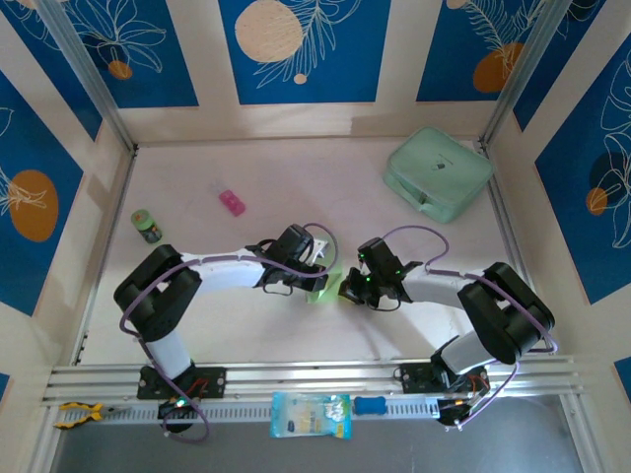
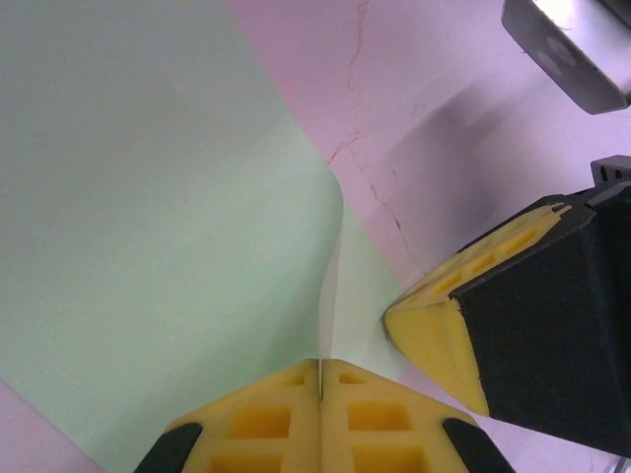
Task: Fold a paper plane with a square sheet of paper (pick it up from the middle)
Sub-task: Fold the triangle a second time at the center of the table.
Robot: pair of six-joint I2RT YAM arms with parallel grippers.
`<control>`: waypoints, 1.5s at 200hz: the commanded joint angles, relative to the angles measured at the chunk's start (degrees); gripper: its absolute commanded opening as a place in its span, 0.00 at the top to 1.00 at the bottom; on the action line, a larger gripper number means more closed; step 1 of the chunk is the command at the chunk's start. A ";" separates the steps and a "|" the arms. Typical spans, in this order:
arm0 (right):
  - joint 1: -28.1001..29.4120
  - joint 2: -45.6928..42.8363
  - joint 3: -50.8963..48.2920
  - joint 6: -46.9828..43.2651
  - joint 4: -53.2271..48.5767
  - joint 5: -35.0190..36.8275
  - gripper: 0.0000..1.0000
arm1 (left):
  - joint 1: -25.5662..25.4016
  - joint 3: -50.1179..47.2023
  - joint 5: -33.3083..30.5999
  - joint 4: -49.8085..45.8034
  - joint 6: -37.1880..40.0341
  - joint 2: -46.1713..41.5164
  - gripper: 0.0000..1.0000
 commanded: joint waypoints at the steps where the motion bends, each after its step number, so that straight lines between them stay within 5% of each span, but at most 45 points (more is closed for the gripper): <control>1: 0.38 -1.06 1.29 -0.54 0.34 -0.35 0.99 | 0.64 1.49 1.46 -1.28 1.11 0.25 1.00; 144: -0.68 3.34 1.78 -4.21 -1.55 -1.76 0.97 | 1.07 1.26 0.20 -2.28 1.58 -0.37 1.00; 300: -1.65 3.29 1.62 -5.15 -1.95 -3.70 0.97 | 2.50 4.76 -8.04 -7.76 6.53 3.38 1.00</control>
